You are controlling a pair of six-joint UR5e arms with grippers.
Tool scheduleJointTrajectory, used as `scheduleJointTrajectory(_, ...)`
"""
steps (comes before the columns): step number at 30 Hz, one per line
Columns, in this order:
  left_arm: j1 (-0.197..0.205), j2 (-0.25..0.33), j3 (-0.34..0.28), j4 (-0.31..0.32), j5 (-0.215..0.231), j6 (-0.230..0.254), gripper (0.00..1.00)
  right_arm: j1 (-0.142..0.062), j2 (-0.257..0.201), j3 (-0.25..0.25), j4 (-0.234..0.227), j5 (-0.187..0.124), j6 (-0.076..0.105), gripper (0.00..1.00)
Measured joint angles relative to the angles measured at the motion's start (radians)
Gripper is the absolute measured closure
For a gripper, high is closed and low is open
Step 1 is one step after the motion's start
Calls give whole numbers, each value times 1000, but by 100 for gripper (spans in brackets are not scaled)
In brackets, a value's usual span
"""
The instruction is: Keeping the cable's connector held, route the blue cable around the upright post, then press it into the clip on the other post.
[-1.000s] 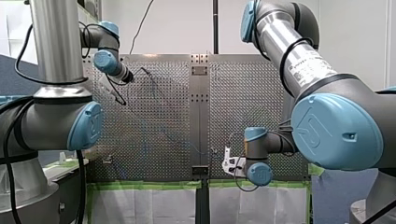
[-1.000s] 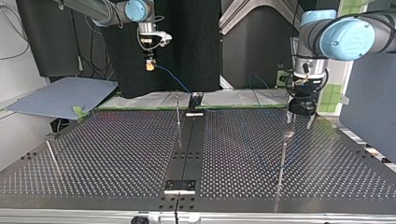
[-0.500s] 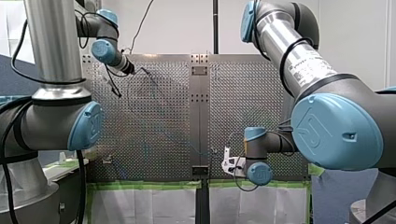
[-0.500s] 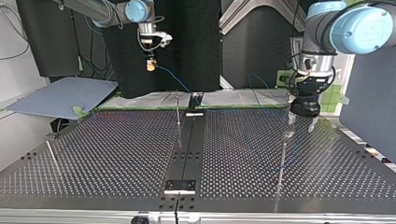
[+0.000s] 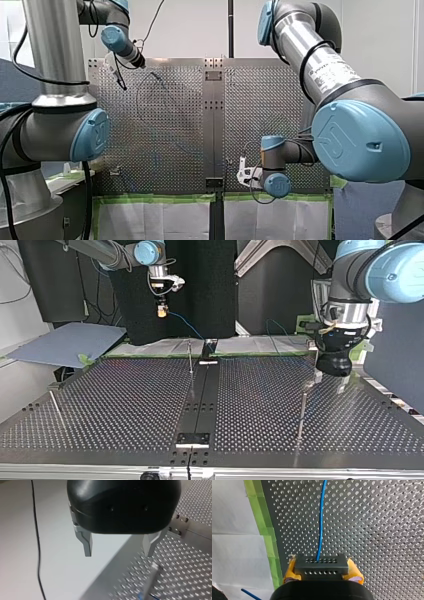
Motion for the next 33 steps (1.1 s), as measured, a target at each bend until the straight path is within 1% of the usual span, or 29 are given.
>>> scheduleJointTrajectory(2,-7,4,21,-21,-12,21,1,0,0,-1,0,-1,0,100)
scheduleJointTrajectory(5,-17,-9,49,-52,-24,51,1,0,0,-2,2,-2,0,100)
scheduleJointTrajectory(7,-23,-12,59,-68,-33,68,1,0,0,-3,3,-3,0,100)
scheduleJointTrajectory(11,-36,-7,66,-103,-66,107,1,0,0,-4,7,-7,-2,100)
scheduleJointTrajectory(14,-44,-6,67,-114,-95,140,1,0,0,-4,9,-10,-4,100)
scheduleJointTrajectory(19,-57,-10,67,-123,-132,193,1,0,0,-4,10,-13,-5,100)
scheduleJointTrajectory(29,-79,-15,68,-154,-233,304,1,1,0,-4,10,-18,-7,100)
scheduleJointTrajectory(33,-88,-21,68,-167,-253,349,1,2,0,-4,10,-21,-8,100)
